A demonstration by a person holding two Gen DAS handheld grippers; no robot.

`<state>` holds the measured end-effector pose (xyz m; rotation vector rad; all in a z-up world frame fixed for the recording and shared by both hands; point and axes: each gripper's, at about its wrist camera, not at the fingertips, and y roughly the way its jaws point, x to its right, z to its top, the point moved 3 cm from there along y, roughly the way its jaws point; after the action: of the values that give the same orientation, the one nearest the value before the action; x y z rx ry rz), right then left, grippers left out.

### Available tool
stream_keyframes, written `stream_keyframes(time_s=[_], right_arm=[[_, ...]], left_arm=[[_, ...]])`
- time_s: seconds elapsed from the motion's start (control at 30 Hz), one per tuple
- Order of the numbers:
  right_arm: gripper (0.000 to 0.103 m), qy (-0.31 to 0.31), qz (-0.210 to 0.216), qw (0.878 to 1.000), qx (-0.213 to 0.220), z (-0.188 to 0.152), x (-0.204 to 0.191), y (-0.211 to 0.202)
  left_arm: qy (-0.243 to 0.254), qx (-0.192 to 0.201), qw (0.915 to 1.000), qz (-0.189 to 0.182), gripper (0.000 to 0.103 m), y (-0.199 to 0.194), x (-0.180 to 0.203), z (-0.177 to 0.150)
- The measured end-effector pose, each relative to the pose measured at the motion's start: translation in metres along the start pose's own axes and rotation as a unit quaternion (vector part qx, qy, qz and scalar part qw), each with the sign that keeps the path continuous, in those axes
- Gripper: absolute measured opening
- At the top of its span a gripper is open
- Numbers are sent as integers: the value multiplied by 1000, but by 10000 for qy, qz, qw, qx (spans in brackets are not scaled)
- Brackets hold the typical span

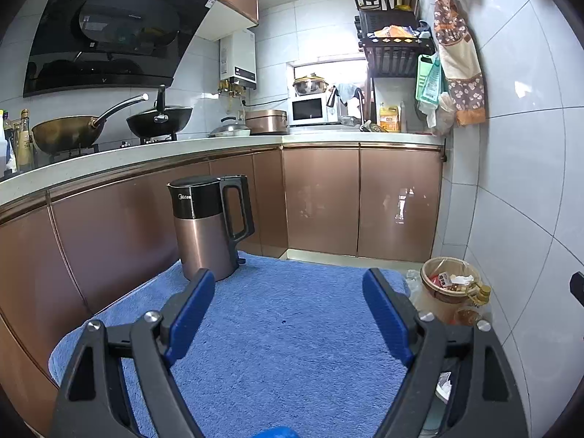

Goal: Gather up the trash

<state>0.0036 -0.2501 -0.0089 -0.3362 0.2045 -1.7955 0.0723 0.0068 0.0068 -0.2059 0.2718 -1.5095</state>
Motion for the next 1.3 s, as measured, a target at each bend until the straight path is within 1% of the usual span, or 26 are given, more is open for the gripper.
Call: stream_keyframes(time_s=[0.27, 0.7, 1.07, 1.3], right_arm=[[103, 52, 13, 10000, 64, 2, 4, -5], [103, 53, -2, 9999, 128, 2, 3, -9], [103, 61, 3, 9999, 125, 3, 4, -8], [103, 119, -42, 9999, 117, 1, 5, -8]], left_arm=[[-77, 22, 10000, 39, 83, -4, -6, -1], [-32, 103, 9999, 49, 83, -6, -9, 0], [17, -24, 10000, 30, 83, -3, -11, -3], [22, -38, 10000, 31, 83, -1, -12, -3]])
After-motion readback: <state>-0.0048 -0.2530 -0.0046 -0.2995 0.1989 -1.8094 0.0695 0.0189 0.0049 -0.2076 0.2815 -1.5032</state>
